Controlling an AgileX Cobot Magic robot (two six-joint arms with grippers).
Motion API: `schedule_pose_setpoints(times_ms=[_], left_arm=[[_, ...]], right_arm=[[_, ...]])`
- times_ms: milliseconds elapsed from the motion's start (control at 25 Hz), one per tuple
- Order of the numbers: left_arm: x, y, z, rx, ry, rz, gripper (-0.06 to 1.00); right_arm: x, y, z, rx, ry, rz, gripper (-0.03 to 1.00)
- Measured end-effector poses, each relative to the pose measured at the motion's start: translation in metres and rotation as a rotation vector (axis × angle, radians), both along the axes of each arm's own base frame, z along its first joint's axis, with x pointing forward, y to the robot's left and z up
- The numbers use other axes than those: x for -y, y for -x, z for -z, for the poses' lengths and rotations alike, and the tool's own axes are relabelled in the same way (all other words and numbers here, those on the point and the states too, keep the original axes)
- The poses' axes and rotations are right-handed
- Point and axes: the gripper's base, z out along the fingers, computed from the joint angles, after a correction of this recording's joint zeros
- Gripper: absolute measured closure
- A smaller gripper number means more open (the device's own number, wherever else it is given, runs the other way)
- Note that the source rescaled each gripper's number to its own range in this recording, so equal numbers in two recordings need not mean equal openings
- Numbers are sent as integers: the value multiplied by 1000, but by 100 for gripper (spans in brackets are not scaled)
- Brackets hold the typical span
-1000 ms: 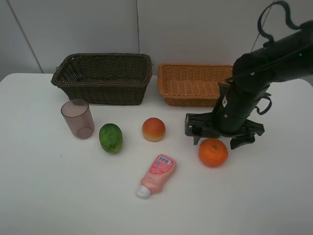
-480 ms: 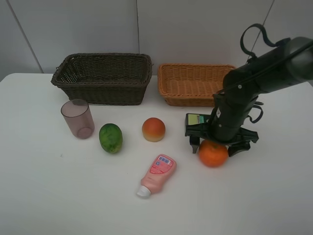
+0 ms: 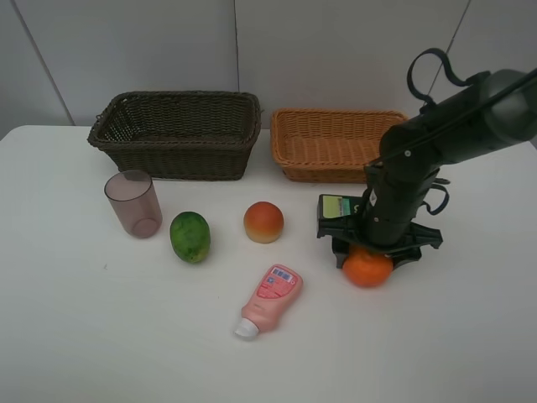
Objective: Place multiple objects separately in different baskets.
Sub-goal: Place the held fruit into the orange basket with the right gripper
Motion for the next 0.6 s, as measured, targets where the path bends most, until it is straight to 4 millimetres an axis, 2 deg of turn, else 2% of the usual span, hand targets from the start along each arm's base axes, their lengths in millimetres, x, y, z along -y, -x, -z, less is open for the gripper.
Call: schedule_pose_setpoints(times_ms=[440, 600], left_arm=[[0, 0, 0, 0, 0, 0, -6], [0, 0, 0, 0, 0, 0, -6]], right_arm=[[0, 0, 0, -2, 2, 0, 68], [2, 2, -14, 0, 9, -27, 68]])
